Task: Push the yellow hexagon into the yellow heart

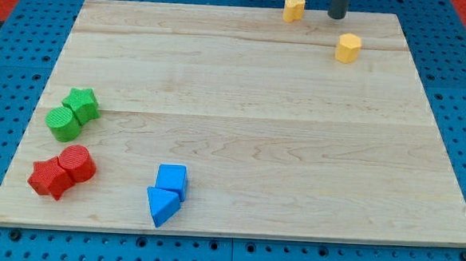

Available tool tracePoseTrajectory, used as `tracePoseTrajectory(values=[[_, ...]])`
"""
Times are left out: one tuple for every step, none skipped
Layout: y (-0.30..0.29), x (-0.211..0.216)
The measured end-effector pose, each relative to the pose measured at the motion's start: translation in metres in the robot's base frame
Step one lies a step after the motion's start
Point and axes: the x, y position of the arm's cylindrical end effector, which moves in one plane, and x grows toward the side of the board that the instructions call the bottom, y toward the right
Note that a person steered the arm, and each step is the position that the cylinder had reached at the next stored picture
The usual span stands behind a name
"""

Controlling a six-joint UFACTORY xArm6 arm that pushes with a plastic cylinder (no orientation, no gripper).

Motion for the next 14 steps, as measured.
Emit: tracePoseTrajectory(values=[[-0.108,0.022],[-0.165,-0.008],[-0.163,-0.013],[-0.149,-0.013],[-0.088,-0.012],[-0.084,0.016],[-0.077,0.078],[-0.034,0.126],[0.038,0.123],[0.06,0.092],[0.021,0.032],[-0.008,-0.002],[-0.009,-0.002],[-0.014,0.007]])
